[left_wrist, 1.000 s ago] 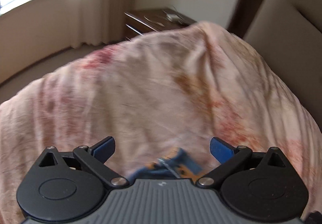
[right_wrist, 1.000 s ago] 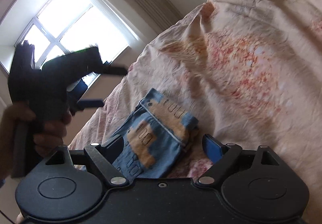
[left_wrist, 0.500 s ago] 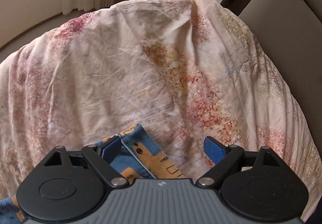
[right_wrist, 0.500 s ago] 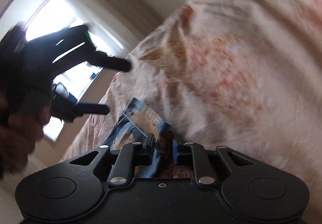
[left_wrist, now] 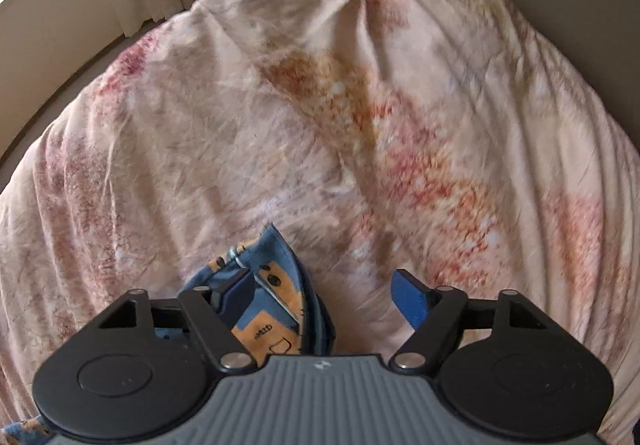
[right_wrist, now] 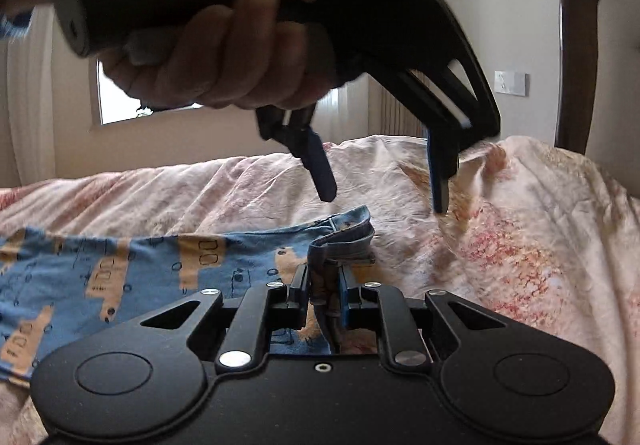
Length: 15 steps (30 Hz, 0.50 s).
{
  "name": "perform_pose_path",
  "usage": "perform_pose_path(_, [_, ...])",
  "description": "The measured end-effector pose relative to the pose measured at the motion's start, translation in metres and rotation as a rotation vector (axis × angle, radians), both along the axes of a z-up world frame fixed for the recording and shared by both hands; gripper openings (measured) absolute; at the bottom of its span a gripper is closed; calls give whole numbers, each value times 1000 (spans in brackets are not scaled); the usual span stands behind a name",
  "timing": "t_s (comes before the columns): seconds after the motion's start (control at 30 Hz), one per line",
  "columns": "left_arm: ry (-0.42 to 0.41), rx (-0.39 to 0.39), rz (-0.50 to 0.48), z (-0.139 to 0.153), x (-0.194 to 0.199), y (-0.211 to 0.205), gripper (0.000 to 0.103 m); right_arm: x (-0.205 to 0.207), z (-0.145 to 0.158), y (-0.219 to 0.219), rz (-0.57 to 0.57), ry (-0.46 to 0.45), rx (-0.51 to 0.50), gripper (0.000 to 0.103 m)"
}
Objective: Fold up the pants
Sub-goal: 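Grasp the folded pants edge with the right tool while the left tool grasps the waistband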
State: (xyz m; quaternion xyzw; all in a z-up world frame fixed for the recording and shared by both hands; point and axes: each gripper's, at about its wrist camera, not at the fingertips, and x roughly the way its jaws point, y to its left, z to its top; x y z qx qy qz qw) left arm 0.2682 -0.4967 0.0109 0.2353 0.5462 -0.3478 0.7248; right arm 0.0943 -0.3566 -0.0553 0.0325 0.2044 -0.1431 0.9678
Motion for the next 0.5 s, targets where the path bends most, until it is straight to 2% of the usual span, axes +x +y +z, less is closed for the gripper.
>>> perform_pose_path(0.07, [15, 33, 1, -6, 0, -3, 61, -2, 0, 3, 10, 4, -23, 16])
perform_pose_path(0.13, [27, 63, 13, -11, 3, -5, 52, 2, -2, 7, 20, 8, -43, 16])
perform_pose_path(0.2, [37, 71, 30, -14, 7, -3, 47, 3, -2, 11, 33, 11, -60, 16])
perform_pose_path(0.3, [22, 68, 56, -11, 10, 3, 23, 2, -2, 16, 53, 17, -83, 15])
perform_pose_path(0.33, [13, 60, 65, -8, 11, 6, 11, 2, -1, 17, 58, 18, -87, 14])
perform_pose_path(0.4, [22, 24, 87, -2, 14, 16, 6, 1, 1, 19, 72, 11, -95, 13])
perform_pose_path(0.5, [46, -61, 150, 10, 18, 39, 4, -1, 5, 23, 95, -9, -125, 12])
